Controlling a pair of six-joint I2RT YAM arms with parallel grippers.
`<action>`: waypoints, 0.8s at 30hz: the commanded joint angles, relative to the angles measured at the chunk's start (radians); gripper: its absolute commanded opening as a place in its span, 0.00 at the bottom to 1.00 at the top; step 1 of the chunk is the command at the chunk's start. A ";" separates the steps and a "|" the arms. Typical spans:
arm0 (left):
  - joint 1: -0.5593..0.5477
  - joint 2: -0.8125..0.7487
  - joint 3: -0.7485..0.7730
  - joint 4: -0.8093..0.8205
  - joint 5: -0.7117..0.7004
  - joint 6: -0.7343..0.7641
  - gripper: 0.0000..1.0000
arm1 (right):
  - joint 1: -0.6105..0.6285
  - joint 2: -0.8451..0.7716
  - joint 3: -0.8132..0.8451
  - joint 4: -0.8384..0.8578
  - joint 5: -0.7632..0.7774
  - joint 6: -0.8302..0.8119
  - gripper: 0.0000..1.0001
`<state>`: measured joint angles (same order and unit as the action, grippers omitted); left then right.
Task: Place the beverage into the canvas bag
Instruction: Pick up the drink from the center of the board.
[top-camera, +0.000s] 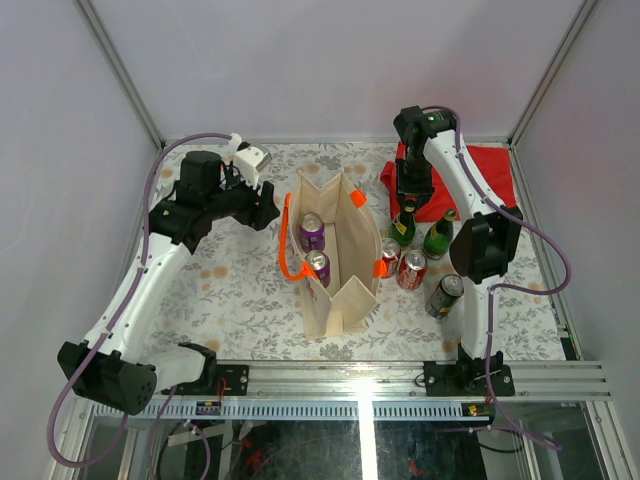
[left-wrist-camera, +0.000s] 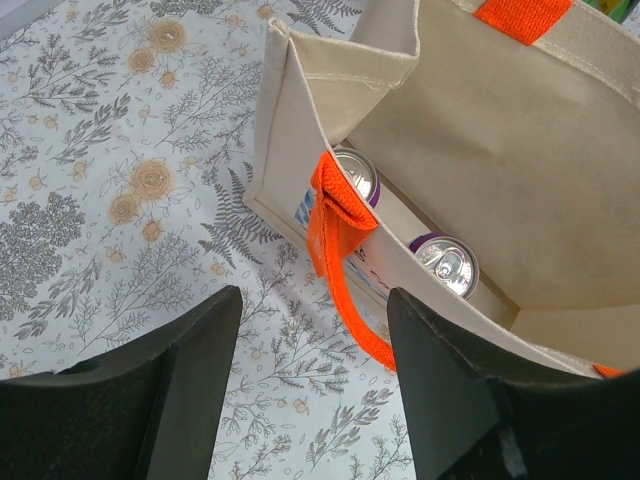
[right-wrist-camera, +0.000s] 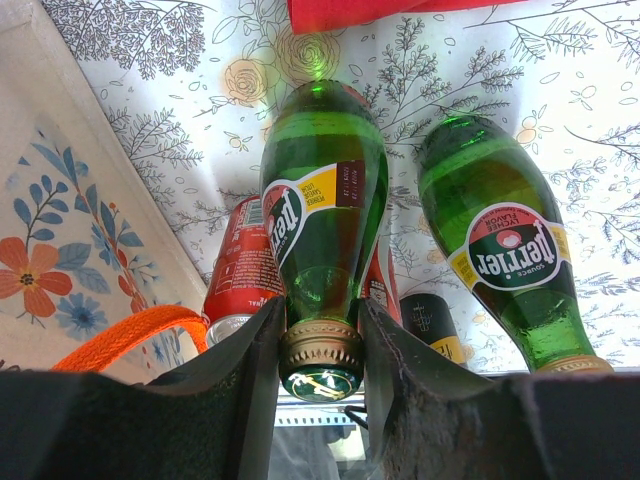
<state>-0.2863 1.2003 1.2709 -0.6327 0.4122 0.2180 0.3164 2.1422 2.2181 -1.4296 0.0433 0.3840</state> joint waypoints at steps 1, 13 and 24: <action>-0.001 -0.019 -0.010 0.033 0.009 0.017 0.60 | 0.016 -0.024 -0.004 -0.039 0.005 -0.027 0.00; -0.001 -0.013 -0.009 0.033 0.012 0.023 0.60 | 0.016 -0.040 0.018 -0.041 -0.026 -0.031 0.00; -0.001 -0.014 -0.014 0.032 0.011 0.023 0.60 | 0.015 -0.067 0.148 -0.039 0.013 -0.019 0.00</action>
<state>-0.2863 1.2003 1.2701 -0.6323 0.4122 0.2230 0.3183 2.1407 2.2623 -1.4372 0.0444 0.3752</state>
